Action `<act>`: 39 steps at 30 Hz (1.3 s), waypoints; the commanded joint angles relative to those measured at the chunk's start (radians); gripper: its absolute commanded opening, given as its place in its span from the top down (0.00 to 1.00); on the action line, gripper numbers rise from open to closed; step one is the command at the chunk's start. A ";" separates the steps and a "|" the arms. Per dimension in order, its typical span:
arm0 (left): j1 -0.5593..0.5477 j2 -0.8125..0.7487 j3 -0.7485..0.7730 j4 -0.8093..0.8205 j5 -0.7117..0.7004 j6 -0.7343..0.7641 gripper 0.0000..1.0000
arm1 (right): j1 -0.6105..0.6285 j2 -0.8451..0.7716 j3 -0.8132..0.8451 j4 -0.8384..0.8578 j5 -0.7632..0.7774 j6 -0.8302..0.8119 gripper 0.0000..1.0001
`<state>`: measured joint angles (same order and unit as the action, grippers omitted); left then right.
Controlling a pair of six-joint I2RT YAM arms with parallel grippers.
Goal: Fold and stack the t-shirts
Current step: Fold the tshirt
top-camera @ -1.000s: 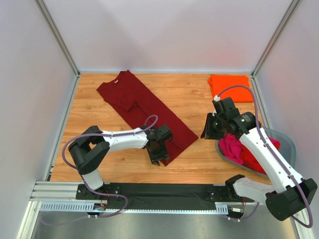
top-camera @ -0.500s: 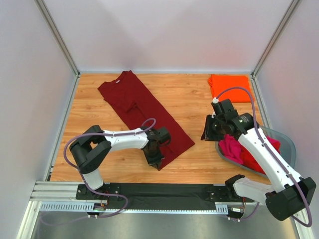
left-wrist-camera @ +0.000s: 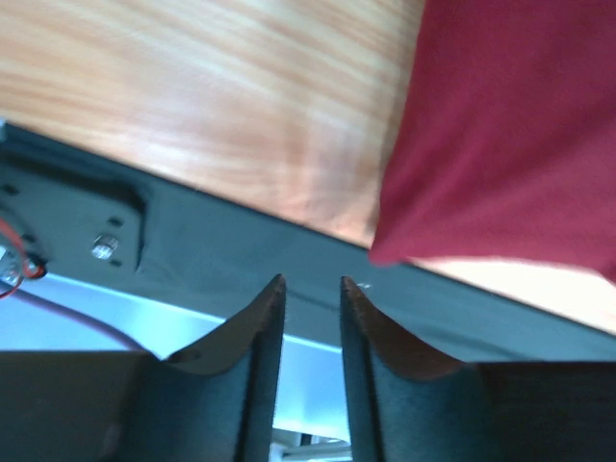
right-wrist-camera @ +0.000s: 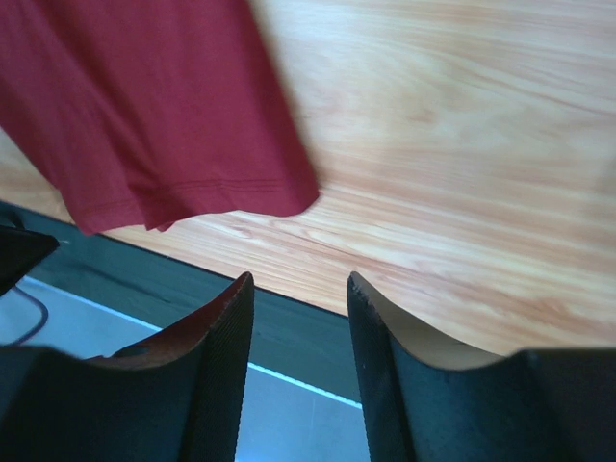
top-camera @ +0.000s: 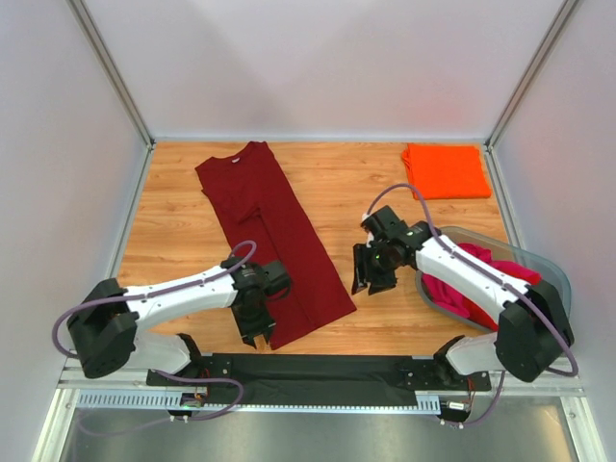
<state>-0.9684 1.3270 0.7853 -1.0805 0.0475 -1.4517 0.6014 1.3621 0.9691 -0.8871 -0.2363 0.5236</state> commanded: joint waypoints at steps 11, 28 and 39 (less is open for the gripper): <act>0.007 0.138 0.129 0.231 0.018 0.136 0.62 | 0.043 0.206 0.005 0.115 0.005 -0.140 0.49; 0.007 0.233 -0.020 0.198 0.063 0.091 0.64 | 0.041 0.293 -0.066 0.169 -0.034 -0.152 1.00; 0.008 0.196 -0.054 0.203 0.094 0.057 0.62 | 0.041 0.242 -0.101 0.166 -0.012 -0.125 1.00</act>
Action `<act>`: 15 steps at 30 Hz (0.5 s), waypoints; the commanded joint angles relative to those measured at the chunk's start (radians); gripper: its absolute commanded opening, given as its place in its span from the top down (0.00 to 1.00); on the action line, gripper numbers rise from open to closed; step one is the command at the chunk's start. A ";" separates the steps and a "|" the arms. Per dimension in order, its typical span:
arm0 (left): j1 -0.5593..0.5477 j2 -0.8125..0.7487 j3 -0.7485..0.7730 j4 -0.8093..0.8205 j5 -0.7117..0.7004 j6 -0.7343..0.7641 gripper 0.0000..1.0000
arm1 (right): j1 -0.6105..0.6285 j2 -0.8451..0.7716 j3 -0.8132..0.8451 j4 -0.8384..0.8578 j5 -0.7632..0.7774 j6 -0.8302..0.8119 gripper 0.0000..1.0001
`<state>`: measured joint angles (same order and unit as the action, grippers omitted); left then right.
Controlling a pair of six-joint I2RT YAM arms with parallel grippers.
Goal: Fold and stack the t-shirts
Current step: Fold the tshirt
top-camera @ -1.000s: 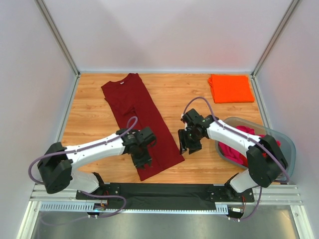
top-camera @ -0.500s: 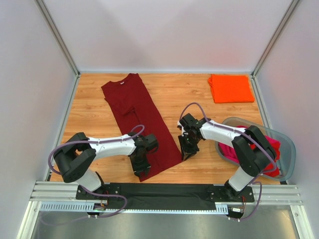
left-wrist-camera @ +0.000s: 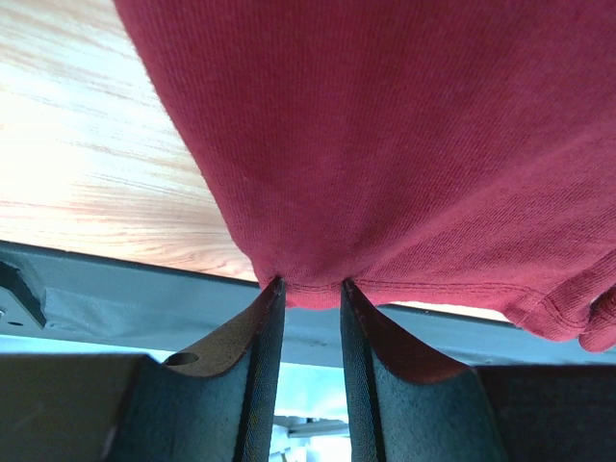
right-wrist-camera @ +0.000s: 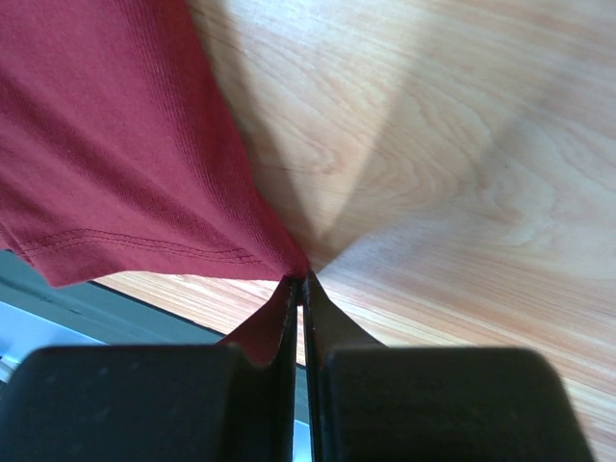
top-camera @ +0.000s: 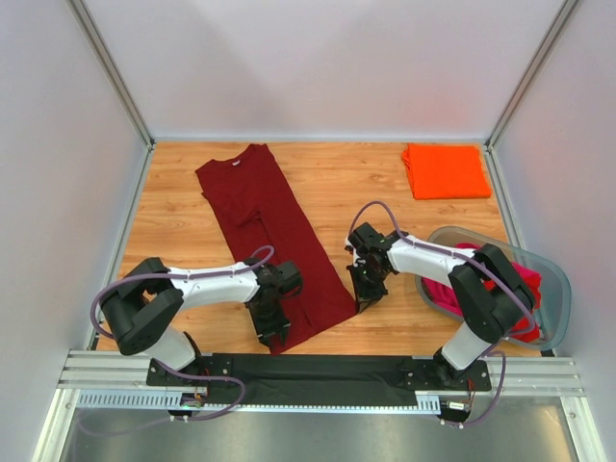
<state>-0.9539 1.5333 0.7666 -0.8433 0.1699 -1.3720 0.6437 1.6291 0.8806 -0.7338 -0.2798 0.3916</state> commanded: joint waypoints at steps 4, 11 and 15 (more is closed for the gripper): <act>-0.008 -0.119 0.002 -0.040 -0.058 0.010 0.58 | 0.001 -0.040 -0.029 0.037 -0.021 0.047 1.00; -0.006 -0.320 0.002 -0.073 -0.084 0.039 0.48 | 0.001 -0.067 -0.077 0.068 -0.052 0.090 0.98; -0.006 -0.439 -0.166 0.036 -0.032 0.010 0.47 | 0.001 -0.095 -0.121 0.080 -0.055 0.113 0.99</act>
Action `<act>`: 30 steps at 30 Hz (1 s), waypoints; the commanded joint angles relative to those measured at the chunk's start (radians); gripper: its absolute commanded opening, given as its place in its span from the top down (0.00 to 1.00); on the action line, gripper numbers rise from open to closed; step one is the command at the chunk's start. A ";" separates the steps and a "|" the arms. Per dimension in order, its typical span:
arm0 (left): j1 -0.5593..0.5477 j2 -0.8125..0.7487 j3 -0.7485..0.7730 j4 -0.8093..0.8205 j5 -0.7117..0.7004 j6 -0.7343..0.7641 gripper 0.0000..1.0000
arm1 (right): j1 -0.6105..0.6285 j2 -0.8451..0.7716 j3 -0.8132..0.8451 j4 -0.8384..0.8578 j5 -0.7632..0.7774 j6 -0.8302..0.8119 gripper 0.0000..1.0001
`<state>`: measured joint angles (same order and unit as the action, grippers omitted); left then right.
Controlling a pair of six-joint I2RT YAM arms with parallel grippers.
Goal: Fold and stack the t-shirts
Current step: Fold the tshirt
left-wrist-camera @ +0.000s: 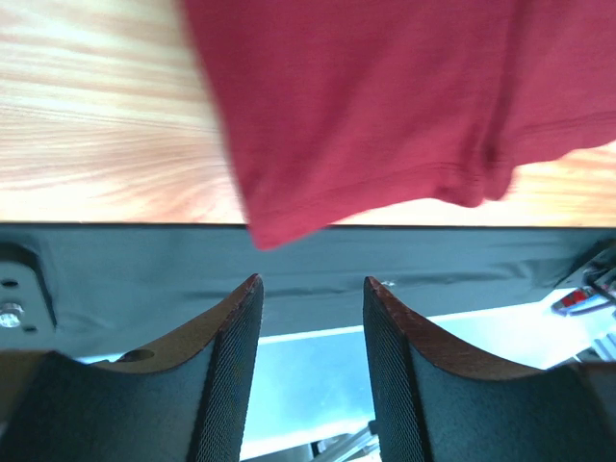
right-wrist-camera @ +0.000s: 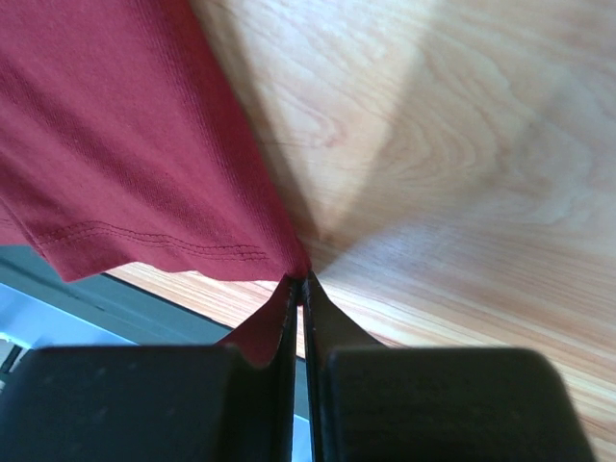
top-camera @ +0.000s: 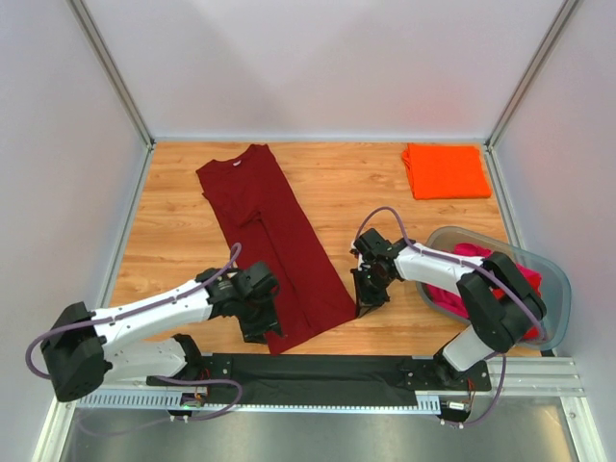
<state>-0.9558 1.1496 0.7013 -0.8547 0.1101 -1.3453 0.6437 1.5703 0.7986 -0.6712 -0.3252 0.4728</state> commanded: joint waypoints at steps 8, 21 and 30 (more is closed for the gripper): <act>-0.004 -0.117 -0.212 0.091 0.065 -0.066 0.43 | 0.001 -0.136 -0.107 0.035 0.005 0.084 0.95; -0.004 -0.126 -0.339 0.287 0.111 -0.186 0.44 | 0.001 -0.119 -0.067 0.031 0.002 0.038 0.65; -0.004 0.048 -0.295 0.321 0.126 -0.153 0.57 | 0.001 -0.124 -0.099 0.067 0.008 0.024 0.79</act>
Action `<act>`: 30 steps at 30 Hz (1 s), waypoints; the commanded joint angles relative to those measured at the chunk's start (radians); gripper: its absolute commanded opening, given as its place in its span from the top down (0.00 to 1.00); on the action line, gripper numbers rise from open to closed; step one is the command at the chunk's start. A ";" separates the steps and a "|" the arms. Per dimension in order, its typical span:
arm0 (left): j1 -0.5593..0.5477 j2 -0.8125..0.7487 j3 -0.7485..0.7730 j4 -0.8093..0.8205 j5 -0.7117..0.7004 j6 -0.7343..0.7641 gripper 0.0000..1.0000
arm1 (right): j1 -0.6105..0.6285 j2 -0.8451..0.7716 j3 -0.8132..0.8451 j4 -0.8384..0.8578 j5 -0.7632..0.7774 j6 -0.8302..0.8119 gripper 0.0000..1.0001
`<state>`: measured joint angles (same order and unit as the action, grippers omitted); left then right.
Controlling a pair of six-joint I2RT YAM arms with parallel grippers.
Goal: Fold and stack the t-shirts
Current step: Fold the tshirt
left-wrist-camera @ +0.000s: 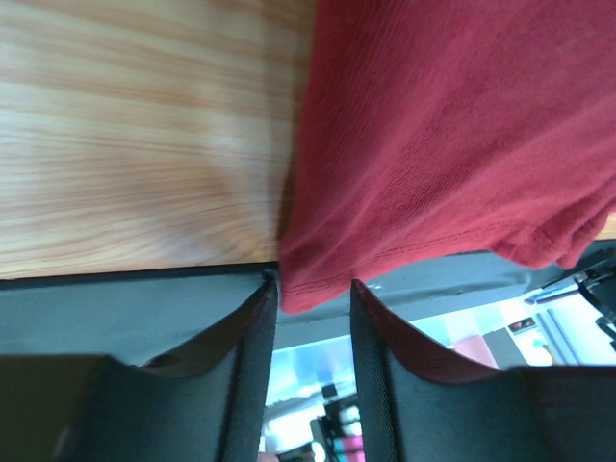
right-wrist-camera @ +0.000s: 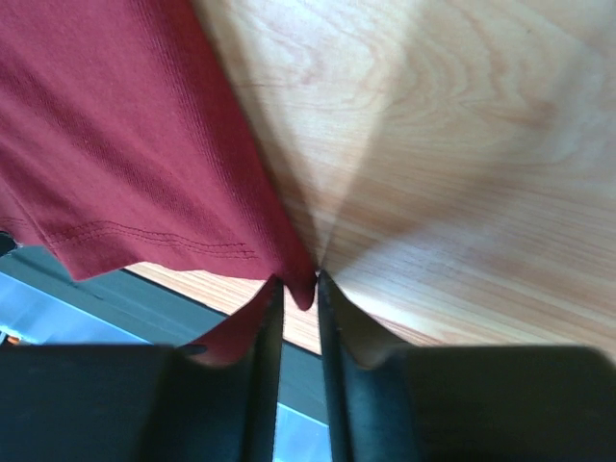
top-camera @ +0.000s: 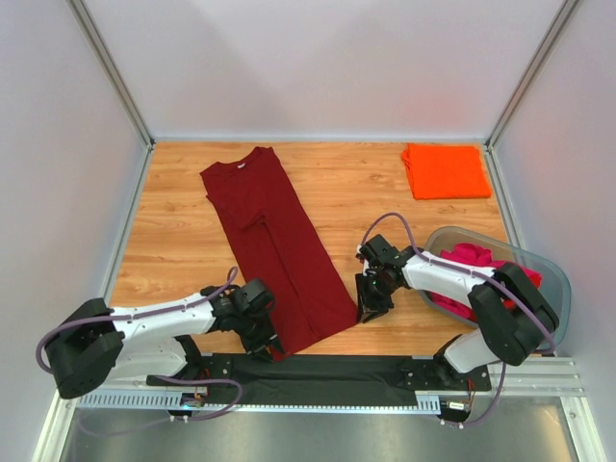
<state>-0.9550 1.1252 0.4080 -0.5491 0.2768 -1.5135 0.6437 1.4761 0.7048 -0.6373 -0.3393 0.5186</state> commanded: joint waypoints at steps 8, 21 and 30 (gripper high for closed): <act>-0.008 0.120 0.072 -0.095 -0.018 0.003 0.98 | 0.001 -0.033 -0.004 0.025 -0.001 -0.006 1.00; -0.013 -0.013 0.075 -0.026 0.015 -0.094 1.00 | 0.001 -0.152 0.110 -0.088 0.002 0.043 1.00; 0.182 -0.039 0.132 -0.124 0.059 0.032 1.00 | -0.001 -0.031 0.303 -0.148 0.028 0.015 1.00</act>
<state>-0.8307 1.1168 0.4950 -0.6273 0.3088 -1.5341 0.6437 1.3914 0.9218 -0.7727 -0.3305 0.5442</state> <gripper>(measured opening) 0.008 0.011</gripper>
